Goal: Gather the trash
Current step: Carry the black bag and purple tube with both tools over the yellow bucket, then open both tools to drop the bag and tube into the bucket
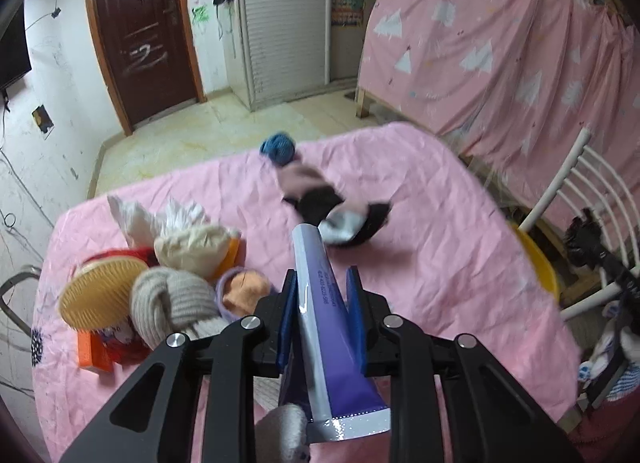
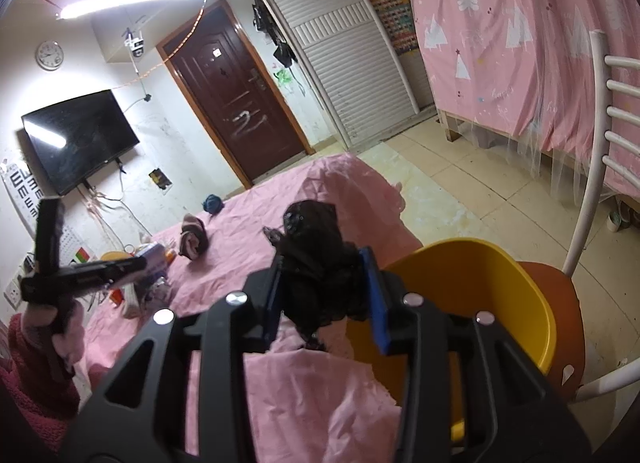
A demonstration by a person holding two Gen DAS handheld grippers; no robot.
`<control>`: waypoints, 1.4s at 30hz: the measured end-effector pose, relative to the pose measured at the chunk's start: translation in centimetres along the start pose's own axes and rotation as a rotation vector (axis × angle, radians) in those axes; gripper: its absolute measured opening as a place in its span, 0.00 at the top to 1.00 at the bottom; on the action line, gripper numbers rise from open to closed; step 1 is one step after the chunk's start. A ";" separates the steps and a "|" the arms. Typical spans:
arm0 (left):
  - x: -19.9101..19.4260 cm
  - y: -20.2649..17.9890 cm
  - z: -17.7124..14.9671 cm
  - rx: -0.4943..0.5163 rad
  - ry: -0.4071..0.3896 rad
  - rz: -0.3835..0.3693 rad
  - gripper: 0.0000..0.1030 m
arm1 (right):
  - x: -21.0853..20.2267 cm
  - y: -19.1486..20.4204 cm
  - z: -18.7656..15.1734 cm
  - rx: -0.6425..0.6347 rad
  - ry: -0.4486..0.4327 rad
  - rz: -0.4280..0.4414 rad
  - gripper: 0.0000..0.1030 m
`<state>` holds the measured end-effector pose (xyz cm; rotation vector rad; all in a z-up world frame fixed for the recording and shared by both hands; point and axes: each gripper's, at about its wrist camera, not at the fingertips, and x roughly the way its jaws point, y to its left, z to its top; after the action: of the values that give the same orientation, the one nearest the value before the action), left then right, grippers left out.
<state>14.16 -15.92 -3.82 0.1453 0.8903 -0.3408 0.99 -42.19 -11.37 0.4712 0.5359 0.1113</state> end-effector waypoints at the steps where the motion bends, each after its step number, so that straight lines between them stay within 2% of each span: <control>1: -0.5 -0.3 0.4 0.004 -0.016 -0.006 0.86 | -0.1 -0.1 -0.1 0.002 -0.003 -0.004 0.66; 4: -1.9 -1.9 1.8 0.023 -0.059 -0.055 0.86 | -0.3 -0.6 0.0 0.010 -0.012 -0.024 0.65; 8: -2.9 -5.2 3.5 0.073 -0.099 -0.136 0.86 | -0.7 -1.1 0.0 -0.002 -0.028 -0.087 0.53; 10: -3.1 -7.2 4.3 0.101 -0.113 -0.186 0.86 | -0.8 -1.3 0.0 -0.006 -0.032 -0.111 0.52; 12: -3.2 -9.7 5.1 0.135 -0.127 -0.259 0.86 | -0.7 -1.7 0.0 -0.007 -0.033 -0.144 0.45; 13: -3.1 -10.5 5.2 0.143 -0.130 -0.283 0.86 | -0.6 -2.0 0.1 0.001 -0.032 -0.153 0.39; 18: -1.5 -16.2 5.6 0.196 -0.108 -0.436 0.86 | -1.0 -3.6 0.2 0.041 -0.056 -0.197 0.37; 22: 0.4 -19.4 5.1 0.197 -0.074 -0.500 0.86 | -2.5 -5.2 0.6 0.102 -0.115 -0.246 0.36; 25: 1.7 -21.5 4.3 0.199 -0.043 -0.518 0.85 | -3.7 -6.7 0.8 0.161 -0.156 -0.264 0.35; 28: 3.0 -22.8 3.8 0.200 -0.016 -0.534 0.79 | -4.6 -7.9 0.9 0.203 -0.180 -0.269 0.34; 30: 3.2 -23.3 3.4 0.198 -0.008 -0.542 0.67 | -4.9 -8.2 1.0 0.218 -0.192 -0.271 0.34; 31: 3.4 -23.6 3.4 0.195 -0.008 -0.538 0.53 | -5.0 -8.3 1.1 0.221 -0.193 -0.269 0.34; 32: 3.4 -23.8 3.3 0.191 -0.010 -0.535 0.43 | -5.0 -8.2 1.1 0.221 -0.195 -0.266 0.33; 42: 1.5 -21.0 2.7 0.158 -0.039 -0.505 0.33 | -4.2 -5.9 1.2 0.162 -0.182 -0.237 0.31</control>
<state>9.67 -36.65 -2.90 0.0561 0.8539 -0.8827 -2.07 -48.86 -11.27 0.5654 0.4193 -0.2019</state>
